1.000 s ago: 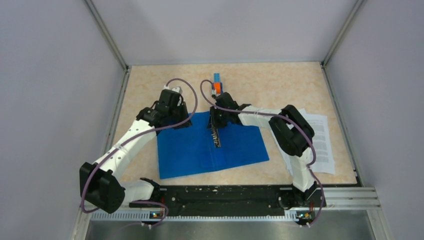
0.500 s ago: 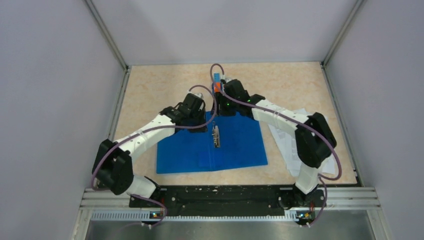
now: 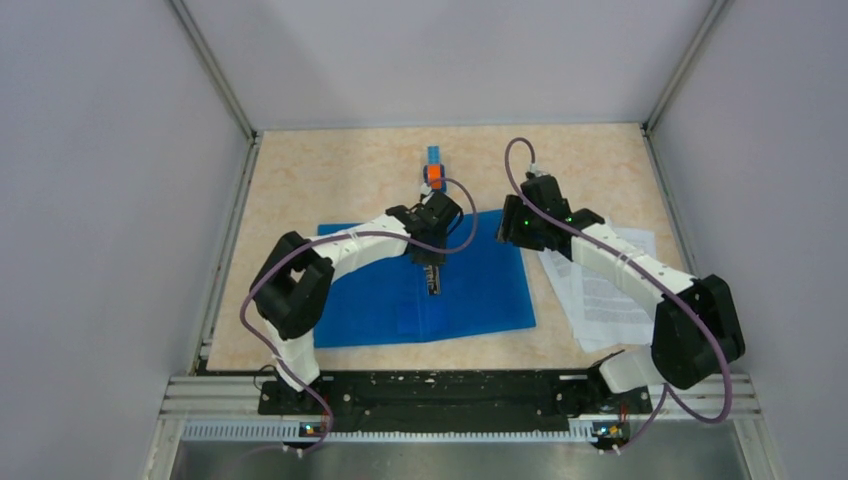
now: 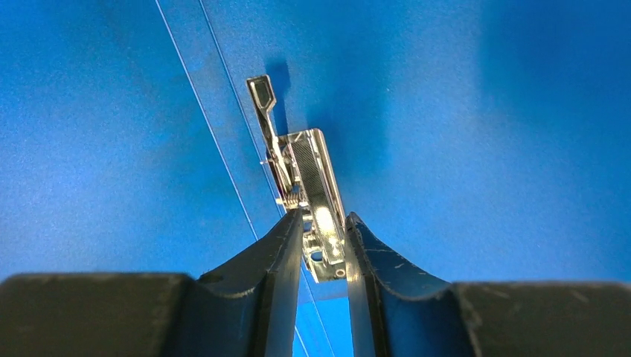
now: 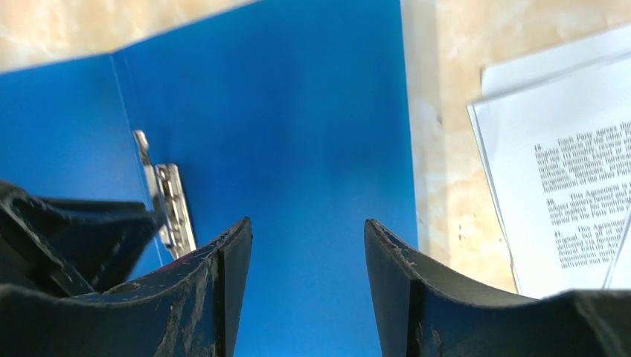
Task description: Put the files into the folder
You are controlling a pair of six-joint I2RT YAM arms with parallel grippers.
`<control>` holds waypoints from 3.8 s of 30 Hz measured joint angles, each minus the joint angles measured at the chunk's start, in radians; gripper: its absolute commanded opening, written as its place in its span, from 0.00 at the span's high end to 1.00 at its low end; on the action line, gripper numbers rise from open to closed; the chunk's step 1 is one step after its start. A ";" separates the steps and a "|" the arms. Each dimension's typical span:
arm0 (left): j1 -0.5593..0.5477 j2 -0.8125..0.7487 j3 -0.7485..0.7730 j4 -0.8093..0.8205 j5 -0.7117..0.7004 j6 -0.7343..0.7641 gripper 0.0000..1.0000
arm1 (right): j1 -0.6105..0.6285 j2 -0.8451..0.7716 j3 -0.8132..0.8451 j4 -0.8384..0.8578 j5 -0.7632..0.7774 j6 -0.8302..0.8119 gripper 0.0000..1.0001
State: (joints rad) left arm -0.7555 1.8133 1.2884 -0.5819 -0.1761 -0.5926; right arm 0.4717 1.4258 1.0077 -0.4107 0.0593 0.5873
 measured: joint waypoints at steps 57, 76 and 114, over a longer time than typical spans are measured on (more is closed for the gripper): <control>0.190 -0.042 0.121 -0.135 0.077 0.201 0.38 | -0.769 -0.151 -0.252 0.032 0.161 0.028 0.06; -0.059 0.154 0.348 -0.002 0.329 0.032 0.27 | -1.111 -0.049 -0.354 0.144 0.131 0.079 0.02; -0.121 0.425 0.486 0.108 0.371 -0.089 0.21 | -1.127 -0.094 -0.372 0.103 0.005 0.098 0.01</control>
State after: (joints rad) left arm -0.8764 2.2379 1.7748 -0.4740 0.1951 -0.6819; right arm -0.6552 1.3315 0.6361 -0.3073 0.0647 0.6853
